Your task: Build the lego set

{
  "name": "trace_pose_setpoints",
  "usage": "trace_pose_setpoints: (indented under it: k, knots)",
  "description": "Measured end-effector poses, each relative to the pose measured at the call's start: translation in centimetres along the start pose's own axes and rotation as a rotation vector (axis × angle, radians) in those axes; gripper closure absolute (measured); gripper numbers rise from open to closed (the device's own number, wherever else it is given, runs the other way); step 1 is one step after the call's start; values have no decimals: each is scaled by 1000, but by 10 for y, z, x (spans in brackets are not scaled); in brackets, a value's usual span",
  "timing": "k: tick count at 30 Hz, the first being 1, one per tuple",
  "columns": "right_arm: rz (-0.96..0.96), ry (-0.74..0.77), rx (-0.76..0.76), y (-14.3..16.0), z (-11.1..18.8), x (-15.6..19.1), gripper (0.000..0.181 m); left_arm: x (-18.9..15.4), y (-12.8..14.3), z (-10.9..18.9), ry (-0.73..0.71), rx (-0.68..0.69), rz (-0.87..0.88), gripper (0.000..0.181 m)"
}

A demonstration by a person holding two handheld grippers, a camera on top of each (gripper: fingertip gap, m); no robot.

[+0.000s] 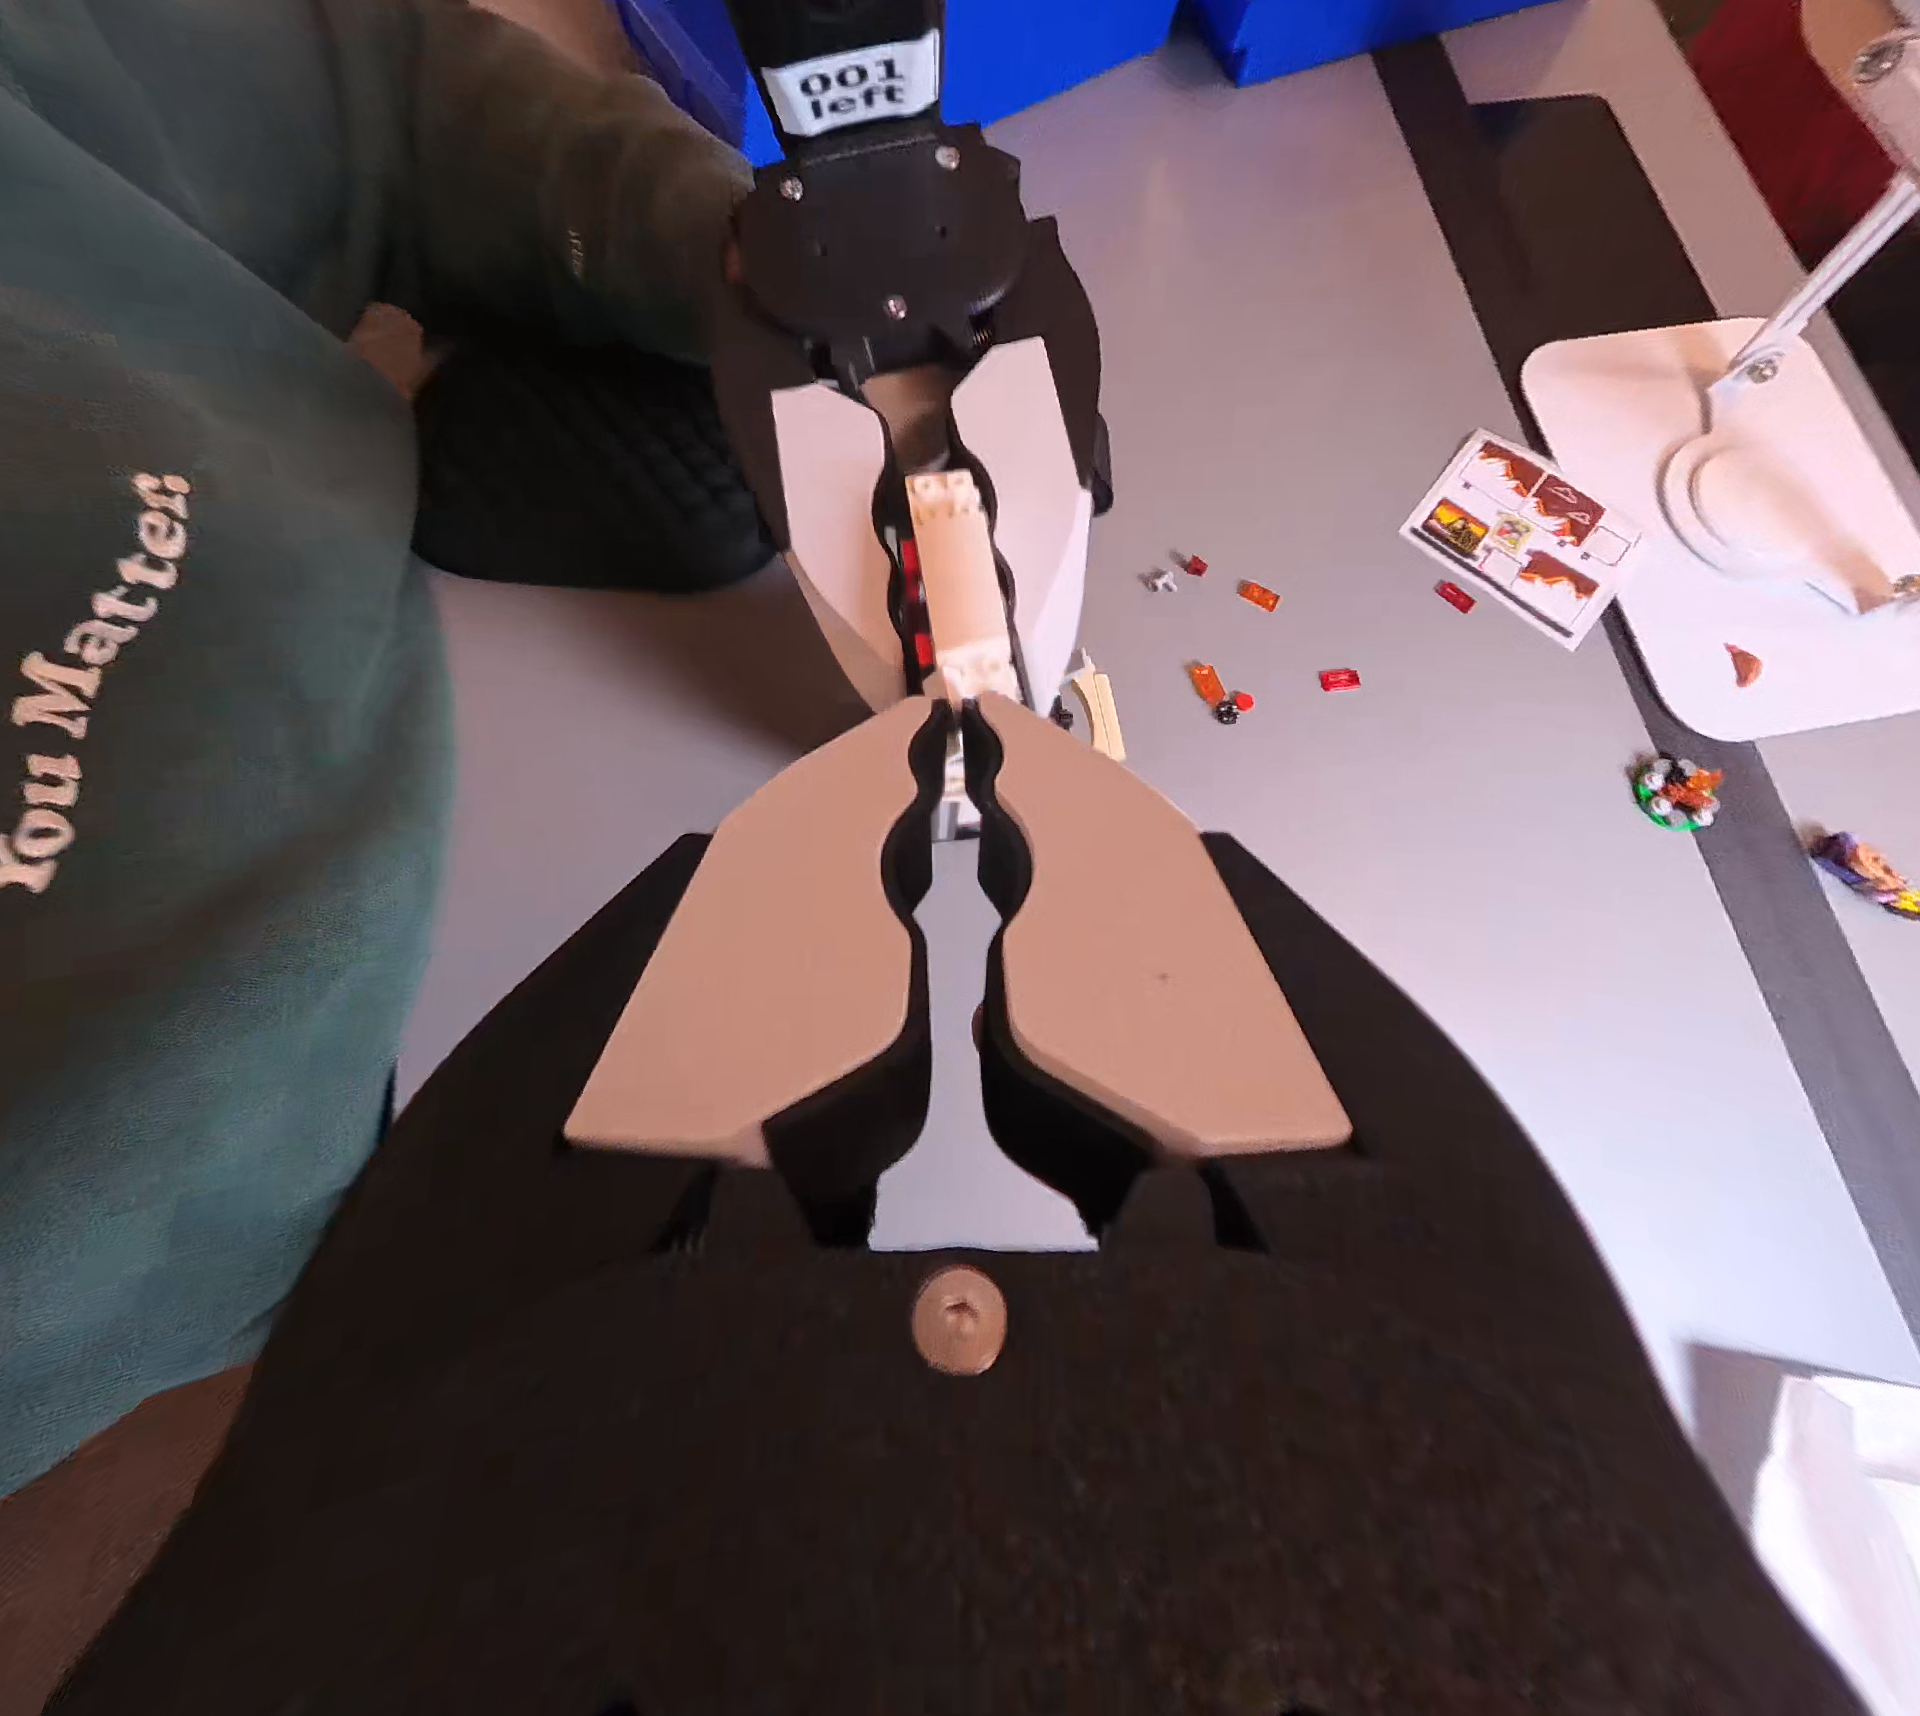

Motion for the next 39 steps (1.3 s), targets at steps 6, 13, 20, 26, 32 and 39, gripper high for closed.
trace_pose_setpoints:
  k: [6,13,20,26,32,39]
  knots:
    - [4,6,174,-18,-22,4,179,-1,-4,1,-24,-5,-10,146]
    - [-55,9,234,-14,-30,-2,179,0,-5,0,-35,-5,-16,154]
    - [-52,22,276,-15,-31,-2,178,0,-5,-1,-35,-8,-3,155]
    - [-34,34,329,-20,-34,-2,178,0,-5,0,-32,-5,-2,155]
    - [-37,44,367,-23,-35,-3,178,0,-5,0,-33,-6,6,155]
    - [-12,76,438,-28,-38,0,178,1,-5,0,-26,-16,29,155]
Point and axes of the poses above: each gripper's, where its closed fingertips meet, z back along the fingers, y out of its underside, x = y × z across the jaws, the point moved 9 cm from there along z, back along the fingers, and after that the axes turned 11 degrees about -z, right-handed, at the moved point
